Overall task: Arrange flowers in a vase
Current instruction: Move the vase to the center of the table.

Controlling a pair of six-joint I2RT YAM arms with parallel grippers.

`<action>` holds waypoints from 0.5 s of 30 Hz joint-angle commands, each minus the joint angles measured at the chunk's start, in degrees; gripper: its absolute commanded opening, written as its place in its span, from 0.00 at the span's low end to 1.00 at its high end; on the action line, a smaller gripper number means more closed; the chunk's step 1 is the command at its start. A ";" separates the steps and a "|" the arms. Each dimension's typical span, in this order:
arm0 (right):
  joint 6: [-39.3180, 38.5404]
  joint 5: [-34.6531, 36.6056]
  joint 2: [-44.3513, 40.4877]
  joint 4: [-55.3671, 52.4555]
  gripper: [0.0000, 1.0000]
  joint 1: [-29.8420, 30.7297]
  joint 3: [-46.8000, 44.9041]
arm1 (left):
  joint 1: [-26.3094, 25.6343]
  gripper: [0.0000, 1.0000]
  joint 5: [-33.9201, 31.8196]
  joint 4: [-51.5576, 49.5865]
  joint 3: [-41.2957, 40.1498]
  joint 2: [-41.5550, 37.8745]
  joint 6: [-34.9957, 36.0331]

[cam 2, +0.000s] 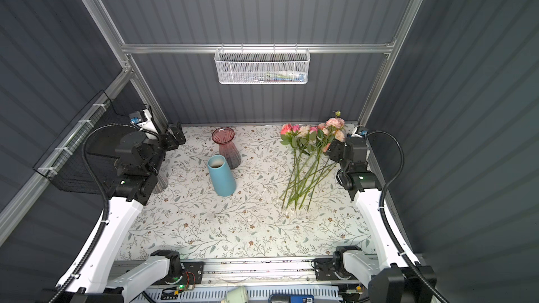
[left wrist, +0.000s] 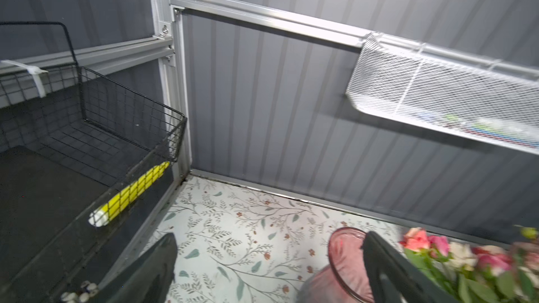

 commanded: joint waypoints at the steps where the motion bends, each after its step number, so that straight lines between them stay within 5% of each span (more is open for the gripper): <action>1: 2.28 -4.47 0.00 -7.05 0.83 0.01 2.84 | -0.15 1.00 7.94 -1.98 -1.14 -1.94 -4.76; 5: 0.65 -10.22 -0.95 -7.05 0.74 -0.04 2.56 | -0.15 0.99 8.60 -6.46 2.30 0.01 -5.99; 8: 0.28 -12.87 -0.22 -11.36 0.65 -0.04 4.40 | -0.15 0.89 8.58 -5.51 1.81 -0.25 -8.65; 11: 0.42 -13.85 0.51 -13.62 0.47 -0.04 5.37 | -0.15 0.74 10.22 -3.37 1.03 -1.24 -10.30; 12: 0.28 -14.29 0.60 -13.95 0.40 -0.03 5.43 | -0.15 0.61 11.58 -4.98 2.59 -0.48 -10.27; 15: -0.19 -17.41 1.10 -14.31 0.23 -0.04 5.00 | -0.19 0.44 14.89 -19.37 13.11 5.77 -9.86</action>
